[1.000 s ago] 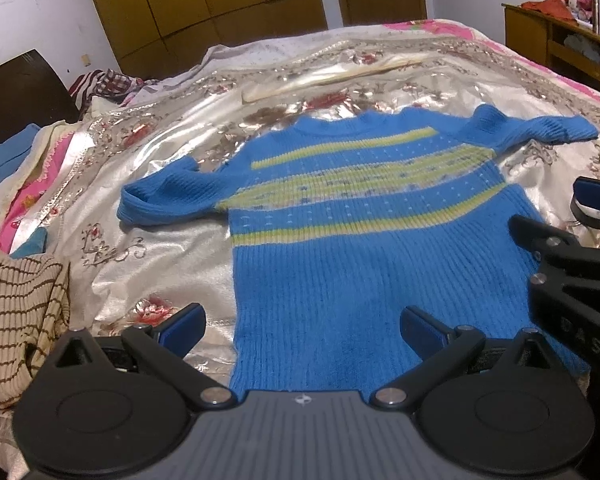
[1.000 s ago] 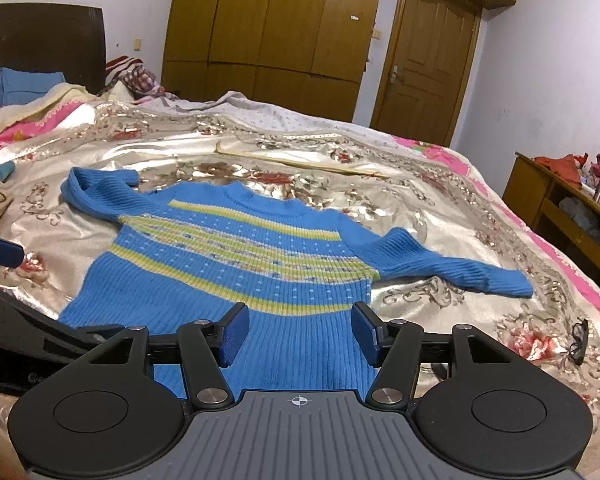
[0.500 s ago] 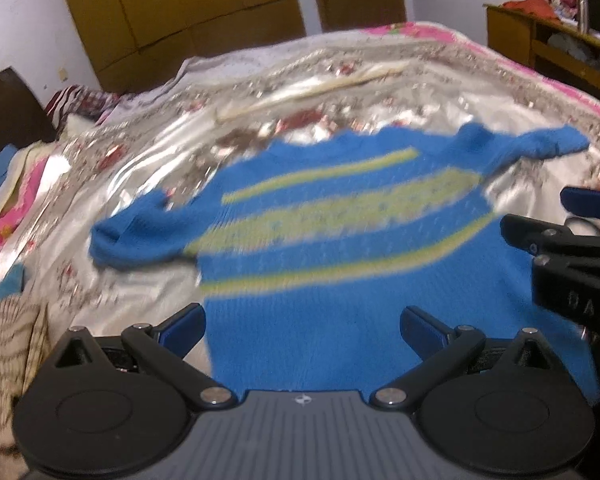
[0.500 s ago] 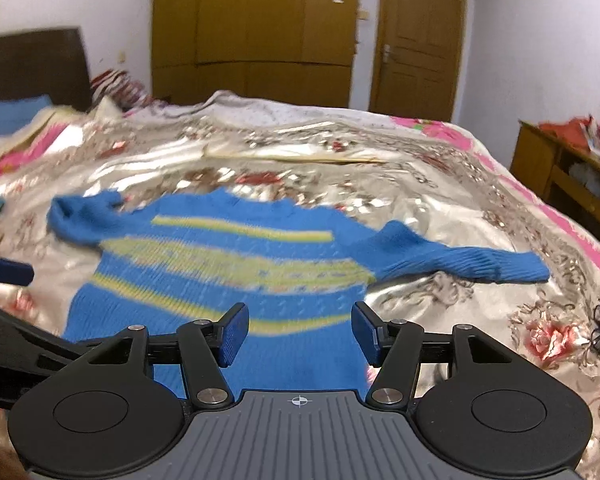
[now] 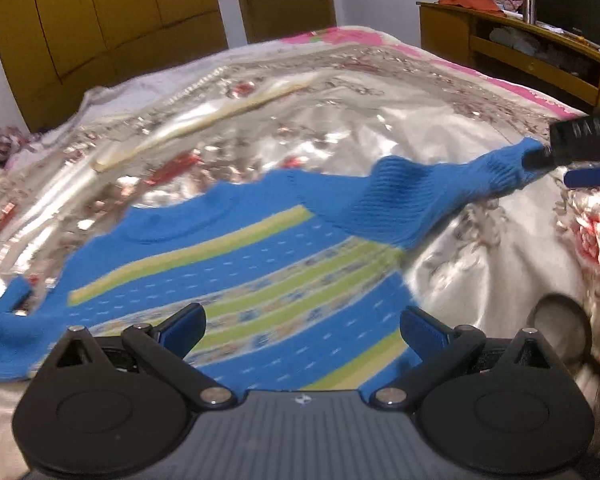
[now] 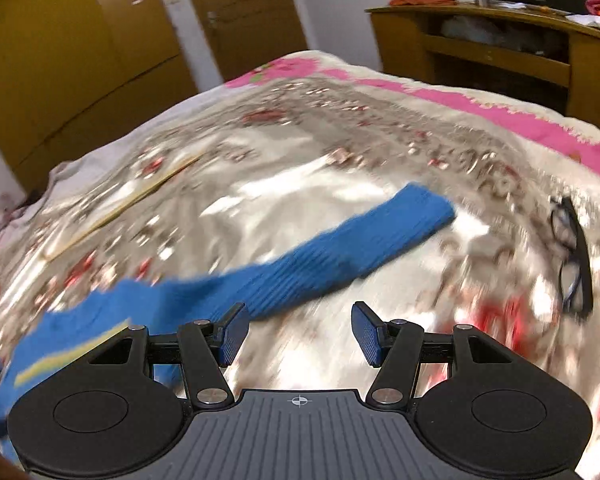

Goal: Fold small clothes
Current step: 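Move the right tool to the sweater sleeve and grasp its cuff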

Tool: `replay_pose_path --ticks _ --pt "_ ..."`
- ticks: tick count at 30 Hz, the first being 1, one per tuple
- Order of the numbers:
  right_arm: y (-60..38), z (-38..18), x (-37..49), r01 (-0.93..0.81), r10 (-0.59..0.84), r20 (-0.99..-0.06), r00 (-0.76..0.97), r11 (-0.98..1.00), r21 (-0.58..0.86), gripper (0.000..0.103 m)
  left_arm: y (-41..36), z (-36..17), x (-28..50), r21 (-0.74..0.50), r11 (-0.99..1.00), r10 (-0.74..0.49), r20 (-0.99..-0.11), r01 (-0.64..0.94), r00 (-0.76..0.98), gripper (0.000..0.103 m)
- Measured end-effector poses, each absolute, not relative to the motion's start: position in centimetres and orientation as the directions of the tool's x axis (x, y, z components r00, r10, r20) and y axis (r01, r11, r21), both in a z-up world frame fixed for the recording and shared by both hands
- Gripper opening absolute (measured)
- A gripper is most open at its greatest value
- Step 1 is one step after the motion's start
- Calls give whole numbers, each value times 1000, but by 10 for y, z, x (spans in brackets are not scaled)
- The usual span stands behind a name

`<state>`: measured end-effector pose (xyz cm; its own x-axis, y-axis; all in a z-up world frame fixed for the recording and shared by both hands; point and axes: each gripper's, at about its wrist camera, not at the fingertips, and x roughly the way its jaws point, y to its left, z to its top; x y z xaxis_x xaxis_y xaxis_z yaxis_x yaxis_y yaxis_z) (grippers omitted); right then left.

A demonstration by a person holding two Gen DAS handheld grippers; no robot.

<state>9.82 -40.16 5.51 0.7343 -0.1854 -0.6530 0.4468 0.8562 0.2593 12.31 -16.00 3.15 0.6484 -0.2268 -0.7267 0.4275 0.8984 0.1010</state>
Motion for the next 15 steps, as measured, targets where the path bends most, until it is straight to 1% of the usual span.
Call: replay_pose_path --ticks 3,6,11,13,14,15 --pt "-421 58 129 481 -213 -674 707 844 238 57 -174 24 133 75 902 -238 -735 426 634 103" --pt "-433 54 158 510 -206 -715 668 826 239 57 -186 19 135 89 894 -241 -731 439 639 103" --pt "-437 31 194 551 -219 -795 566 818 167 57 -191 9 135 77 885 -255 -745 459 616 103" --pt "-439 23 198 572 -255 -810 528 812 118 55 -187 8 134 59 887 -261 -754 458 603 103" --pt "-442 18 196 584 -258 -820 511 804 110 50 -183 8 133 49 888 -267 -754 457 600 103" --pt "-446 14 192 591 -245 -828 504 797 124 42 -179 8 132 41 889 -272 -752 455 600 103"
